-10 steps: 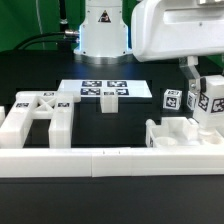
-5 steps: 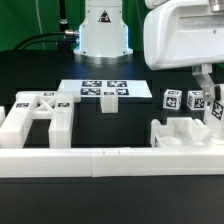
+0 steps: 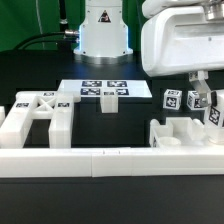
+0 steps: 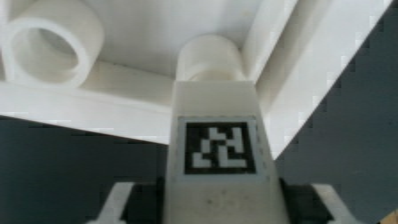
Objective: Assemble chair
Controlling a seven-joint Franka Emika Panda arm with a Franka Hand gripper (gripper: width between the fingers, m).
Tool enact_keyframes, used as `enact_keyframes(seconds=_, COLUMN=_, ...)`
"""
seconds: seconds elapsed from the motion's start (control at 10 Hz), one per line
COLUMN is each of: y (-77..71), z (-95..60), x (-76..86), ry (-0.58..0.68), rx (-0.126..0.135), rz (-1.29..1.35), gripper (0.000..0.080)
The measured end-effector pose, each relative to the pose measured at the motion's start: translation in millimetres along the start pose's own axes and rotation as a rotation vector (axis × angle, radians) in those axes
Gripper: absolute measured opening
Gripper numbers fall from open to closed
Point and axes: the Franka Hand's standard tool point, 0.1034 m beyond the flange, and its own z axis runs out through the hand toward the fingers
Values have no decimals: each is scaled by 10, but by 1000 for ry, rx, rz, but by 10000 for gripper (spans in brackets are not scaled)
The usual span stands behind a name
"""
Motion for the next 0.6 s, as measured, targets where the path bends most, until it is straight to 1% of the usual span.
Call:
enact_keyframes(seconds=0.1, y=1, z=0, x=4, ry=-3, rx=1, rz=-1, gripper=287)
enact_keyframes(seconds=0.2, y=1, z=4, x=0, ry=-4, rx=1, rz=-1, gripper=355)
enact_keyframes(seconds=0.3, y=1, z=5, x=-1, ry=-4, rx=1, rz=-1, gripper=355)
enact_keyframes(seconds=0.4, y=7, z=-1, x=1, ry=-5, rx=1, rz=0, gripper=549)
enact_keyframes(seconds=0.5, y=25, z=-29, x=10, ry=-14, rx=1, rz=2, gripper=618)
enact_keyframes(seconds=0.6, y=33, z=-50, x=4, ry=-27, rx=4, rz=3, gripper=618)
